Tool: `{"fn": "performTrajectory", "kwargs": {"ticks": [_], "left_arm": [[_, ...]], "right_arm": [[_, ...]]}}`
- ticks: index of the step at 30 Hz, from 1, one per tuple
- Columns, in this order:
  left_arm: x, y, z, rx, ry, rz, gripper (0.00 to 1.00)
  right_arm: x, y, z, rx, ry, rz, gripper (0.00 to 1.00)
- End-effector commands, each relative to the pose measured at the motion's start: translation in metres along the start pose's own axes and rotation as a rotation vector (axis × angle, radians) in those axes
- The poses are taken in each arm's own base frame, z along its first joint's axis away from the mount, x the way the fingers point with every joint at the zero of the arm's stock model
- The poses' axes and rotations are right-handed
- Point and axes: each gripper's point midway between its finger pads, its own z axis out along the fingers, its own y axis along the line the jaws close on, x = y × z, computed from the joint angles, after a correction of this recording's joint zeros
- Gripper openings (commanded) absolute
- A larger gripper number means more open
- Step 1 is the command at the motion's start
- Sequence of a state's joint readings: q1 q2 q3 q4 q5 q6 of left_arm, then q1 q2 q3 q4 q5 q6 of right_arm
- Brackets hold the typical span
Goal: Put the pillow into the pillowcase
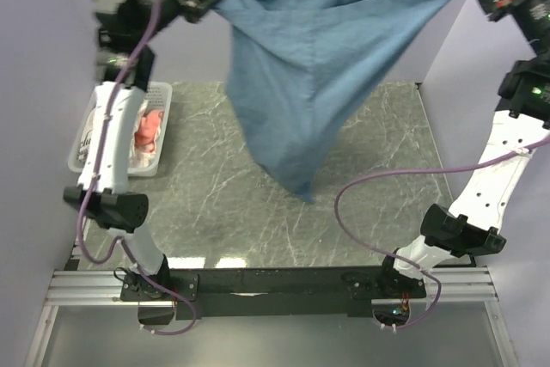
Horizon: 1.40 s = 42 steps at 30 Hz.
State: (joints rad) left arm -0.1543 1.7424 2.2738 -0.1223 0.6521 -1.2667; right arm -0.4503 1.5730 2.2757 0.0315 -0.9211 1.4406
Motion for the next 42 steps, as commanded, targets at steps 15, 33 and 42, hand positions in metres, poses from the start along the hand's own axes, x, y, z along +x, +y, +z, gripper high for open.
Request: {"fn": "performTrajectory", "kwargs": {"ticks": [15, 33, 42], "left_arm": [[0.033, 0.167, -0.049, -0.453, -0.077, -0.028, 0.08], [0.069, 0.291, -0.198, -0.933, -0.08, 0.037, 0.4], [0.128, 0.296, -0.199, -1.042, -0.058, 0.085, 0.84]], "right_arm": [[0.151, 0.025, 0.02, -0.086, 0.119, -0.097, 0.0], [0.481, -0.123, 0.116, 0.104, 0.723, 0.049, 0.15], [0.456, -0.149, 0.028, 0.345, 0.695, -0.143, 0.77]]}}
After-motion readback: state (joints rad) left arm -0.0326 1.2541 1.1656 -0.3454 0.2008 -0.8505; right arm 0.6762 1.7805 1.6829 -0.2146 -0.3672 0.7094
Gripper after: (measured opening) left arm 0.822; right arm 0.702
